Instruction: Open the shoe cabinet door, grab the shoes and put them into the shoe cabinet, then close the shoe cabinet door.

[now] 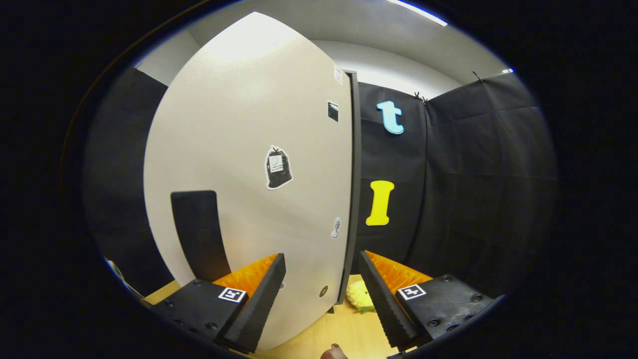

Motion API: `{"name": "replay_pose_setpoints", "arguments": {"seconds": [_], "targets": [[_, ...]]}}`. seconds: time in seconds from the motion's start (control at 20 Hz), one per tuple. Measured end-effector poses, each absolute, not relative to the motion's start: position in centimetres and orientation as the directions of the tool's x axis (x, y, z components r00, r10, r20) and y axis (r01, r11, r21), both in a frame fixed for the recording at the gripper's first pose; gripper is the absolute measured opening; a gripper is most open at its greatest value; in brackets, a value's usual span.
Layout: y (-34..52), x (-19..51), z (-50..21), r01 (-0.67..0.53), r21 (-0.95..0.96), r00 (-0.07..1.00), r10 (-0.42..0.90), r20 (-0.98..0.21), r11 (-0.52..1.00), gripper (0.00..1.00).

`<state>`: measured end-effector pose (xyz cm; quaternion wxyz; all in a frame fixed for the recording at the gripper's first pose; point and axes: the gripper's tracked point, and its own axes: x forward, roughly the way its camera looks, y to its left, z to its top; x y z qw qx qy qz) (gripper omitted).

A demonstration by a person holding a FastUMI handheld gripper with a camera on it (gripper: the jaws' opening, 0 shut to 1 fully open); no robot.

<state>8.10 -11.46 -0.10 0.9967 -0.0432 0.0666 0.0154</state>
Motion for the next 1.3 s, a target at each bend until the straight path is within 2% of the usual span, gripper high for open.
{"name": "replay_pose_setpoints", "arguments": {"seconds": [0.1, 0.55, 1.3], "targets": [[-9.3, 8.2, -0.5, -0.059, -0.091, 0.989, 0.046, -0.138, 0.994, 0.98], [-4.7, 8.0, -1.2, -0.126, -0.077, 0.982, 0.113, -0.153, 0.989, 0.98], [-5.3, 6.3, -0.9, -0.102, -0.053, 0.983, 0.092, -0.162, 0.993, 0.98]]}}
